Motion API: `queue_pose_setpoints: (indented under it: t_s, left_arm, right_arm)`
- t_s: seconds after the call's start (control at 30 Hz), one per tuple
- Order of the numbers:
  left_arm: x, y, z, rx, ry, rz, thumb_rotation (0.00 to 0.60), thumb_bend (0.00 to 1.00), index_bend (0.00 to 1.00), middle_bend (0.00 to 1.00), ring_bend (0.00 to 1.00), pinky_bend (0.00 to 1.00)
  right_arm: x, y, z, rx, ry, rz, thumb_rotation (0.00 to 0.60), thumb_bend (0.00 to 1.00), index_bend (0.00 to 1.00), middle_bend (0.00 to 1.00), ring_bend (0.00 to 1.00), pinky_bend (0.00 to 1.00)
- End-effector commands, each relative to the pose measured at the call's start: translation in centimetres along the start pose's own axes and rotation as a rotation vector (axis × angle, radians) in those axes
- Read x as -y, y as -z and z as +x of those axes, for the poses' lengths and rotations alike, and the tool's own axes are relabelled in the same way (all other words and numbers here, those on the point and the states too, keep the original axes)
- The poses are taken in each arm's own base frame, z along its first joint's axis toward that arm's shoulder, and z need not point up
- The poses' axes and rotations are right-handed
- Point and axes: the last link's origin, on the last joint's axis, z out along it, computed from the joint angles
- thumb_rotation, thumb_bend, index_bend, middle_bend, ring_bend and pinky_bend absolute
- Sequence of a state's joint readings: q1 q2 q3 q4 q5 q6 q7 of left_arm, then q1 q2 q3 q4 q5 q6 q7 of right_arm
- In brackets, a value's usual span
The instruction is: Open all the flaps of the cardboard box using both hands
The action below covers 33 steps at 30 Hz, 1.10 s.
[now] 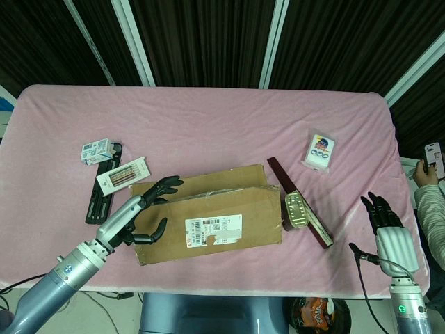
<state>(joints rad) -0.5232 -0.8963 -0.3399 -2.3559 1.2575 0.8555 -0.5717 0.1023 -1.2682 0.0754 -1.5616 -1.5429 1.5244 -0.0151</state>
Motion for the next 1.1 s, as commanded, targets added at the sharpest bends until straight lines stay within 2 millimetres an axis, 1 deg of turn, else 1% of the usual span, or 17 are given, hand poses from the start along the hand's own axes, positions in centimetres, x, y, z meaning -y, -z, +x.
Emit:
queue_pose_setpoints:
  t_s: [0.03, 0.5, 0.87, 1.1]
  left_arm:
    - [-0.4, 0.3, -0.1, 0.011, 0.000, -0.031, 0.600, 0.59, 0.02, 0.08, 0.10, 0.25]
    - [-1.5, 1.3, -0.3, 0.055, -0.004, -0.106, 0.600, 0.59, 0.02, 0.08, 0.10, 0.25]
    - [-2.3, 1.6, -1.2, 0.126, 0.012, -0.157, 0.600, 0.59, 0.02, 0.08, 0.10, 0.25]
    - [-2.6, 1.7, -2.3, 0.199, 0.029, -0.184, 0.600, 0.59, 0.02, 0.08, 0.10, 0.25]
  right_arm:
    - [0.0, 0.0, 0.0, 0.000, 0.000, 0.001, 0.600, 0.21, 0.00, 0.00, 0.00, 0.22]
    - [0.0, 0.0, 0.0, 0.002, -0.002, -0.002, 0.600, 0.21, 0.00, 0.00, 0.00, 0.22]
    - [0.0, 0.0, 0.0, 0.005, -0.006, -0.007, 0.600, 0.21, 0.00, 0.00, 0.00, 0.22]
    - [0.0, 0.0, 0.0, 0.005, -0.008, -0.009, 0.600, 0.21, 0.00, 0.00, 0.00, 0.22]
